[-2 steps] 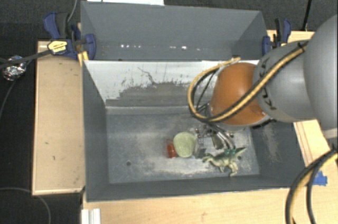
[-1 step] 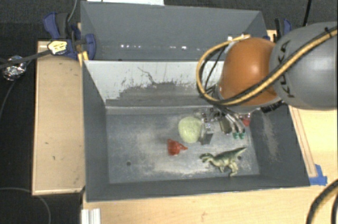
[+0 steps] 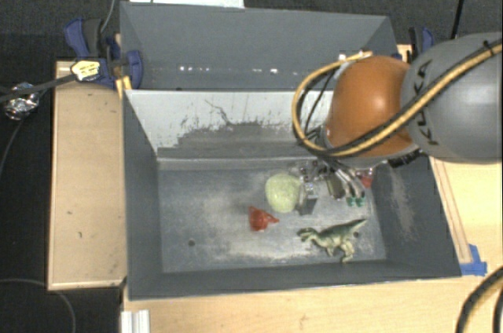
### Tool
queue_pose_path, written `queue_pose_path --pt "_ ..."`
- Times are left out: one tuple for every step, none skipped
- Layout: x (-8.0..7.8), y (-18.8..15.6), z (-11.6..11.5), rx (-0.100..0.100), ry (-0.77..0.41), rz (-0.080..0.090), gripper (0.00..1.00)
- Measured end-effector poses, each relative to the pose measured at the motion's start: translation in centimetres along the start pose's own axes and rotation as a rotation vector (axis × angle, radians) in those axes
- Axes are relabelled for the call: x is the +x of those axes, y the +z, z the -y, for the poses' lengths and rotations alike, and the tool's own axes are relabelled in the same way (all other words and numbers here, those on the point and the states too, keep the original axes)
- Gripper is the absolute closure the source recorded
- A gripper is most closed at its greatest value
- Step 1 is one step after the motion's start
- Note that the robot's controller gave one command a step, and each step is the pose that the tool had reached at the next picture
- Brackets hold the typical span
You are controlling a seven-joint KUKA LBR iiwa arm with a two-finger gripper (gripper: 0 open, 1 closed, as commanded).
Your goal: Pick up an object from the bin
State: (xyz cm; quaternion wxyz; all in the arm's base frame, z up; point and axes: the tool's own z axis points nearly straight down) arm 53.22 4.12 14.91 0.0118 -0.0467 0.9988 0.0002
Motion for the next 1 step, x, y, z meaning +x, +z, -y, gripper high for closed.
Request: queue_pose_path --pt "-1.33 -9.12 -2.28 0.000 -0.047 0.003 1.00"
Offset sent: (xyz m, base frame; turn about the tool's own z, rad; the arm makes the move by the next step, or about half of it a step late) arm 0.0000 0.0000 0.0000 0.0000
